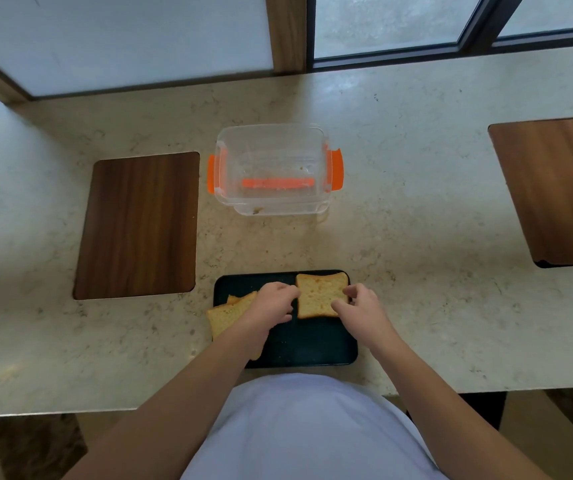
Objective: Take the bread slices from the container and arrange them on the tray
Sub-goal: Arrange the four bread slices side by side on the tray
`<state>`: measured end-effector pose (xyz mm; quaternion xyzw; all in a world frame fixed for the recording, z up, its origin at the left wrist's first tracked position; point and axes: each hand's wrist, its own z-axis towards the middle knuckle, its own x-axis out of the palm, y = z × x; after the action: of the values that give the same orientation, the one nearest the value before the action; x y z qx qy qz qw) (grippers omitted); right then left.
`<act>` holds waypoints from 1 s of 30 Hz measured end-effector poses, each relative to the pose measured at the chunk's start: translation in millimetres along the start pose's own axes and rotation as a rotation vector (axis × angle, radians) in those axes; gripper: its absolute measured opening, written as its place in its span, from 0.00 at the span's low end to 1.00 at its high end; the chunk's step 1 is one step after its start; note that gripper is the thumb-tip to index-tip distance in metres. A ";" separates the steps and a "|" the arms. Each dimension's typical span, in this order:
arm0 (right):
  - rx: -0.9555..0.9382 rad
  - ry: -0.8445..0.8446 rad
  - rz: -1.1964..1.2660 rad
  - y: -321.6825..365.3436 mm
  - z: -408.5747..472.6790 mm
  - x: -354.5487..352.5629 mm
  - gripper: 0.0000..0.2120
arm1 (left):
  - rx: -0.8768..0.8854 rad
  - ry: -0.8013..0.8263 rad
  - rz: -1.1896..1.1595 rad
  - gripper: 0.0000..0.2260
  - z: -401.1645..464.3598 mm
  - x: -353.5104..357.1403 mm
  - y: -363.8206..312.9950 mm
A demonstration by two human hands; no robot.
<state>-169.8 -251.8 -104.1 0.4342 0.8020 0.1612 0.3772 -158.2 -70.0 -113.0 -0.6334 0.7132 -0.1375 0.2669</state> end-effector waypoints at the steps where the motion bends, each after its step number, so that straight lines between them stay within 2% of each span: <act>1: -0.012 -0.004 0.012 2.9 -1.6 0.4 0.22 | 0.061 -0.030 0.013 0.13 -6.7 -11.7 1.6; 4: -0.075 0.044 0.045 18.5 -7.6 8.3 0.17 | 0.216 -0.217 0.014 0.08 -28.4 -58.5 18.8; 6: -0.088 0.159 0.049 32.3 -11.0 21.5 0.15 | 0.205 -0.344 -0.046 0.07 -40.4 -88.3 39.9; 9: -0.067 0.334 -0.010 49.3 -10.7 49.0 0.18 | 0.126 -0.437 -0.169 0.08 -49.4 -118.5 72.7; 13: -0.041 0.395 -0.126 61.8 -4.9 78.0 0.24 | 0.004 -0.326 -0.190 0.10 -44.8 -123.9 97.6; 16: -0.046 0.365 -0.209 67.1 -3.9 89.6 0.19 | -0.001 -0.194 -0.173 0.06 -44.7 -114.2 95.9; 18: -0.046 0.340 -0.242 67.9 -5.6 94.0 0.14 | 0.022 -0.190 -0.154 0.07 -43.7 -111.4 93.1; 22: 0.001 0.319 -0.188 65.9 -9.7 96.8 0.13 | 0.025 -0.212 -0.119 0.04 -38.6 -108.9 92.2; 26: 0.030 0.323 -0.121 62.6 -16.8 94.2 0.11 | 0.128 -0.262 0.086 0.15 -40.7 -104.3 89.4; 30: 0.035 0.314 -0.054 55.3 -27.3 90.2 0.11 | 0.408 -0.404 0.261 0.12 -53.8 -93.8 77.6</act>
<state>-188.9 -144.6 -95.4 0.3884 0.8653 0.2028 0.2435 -247.2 26.4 -91.0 -0.4845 0.6788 -0.1137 0.5400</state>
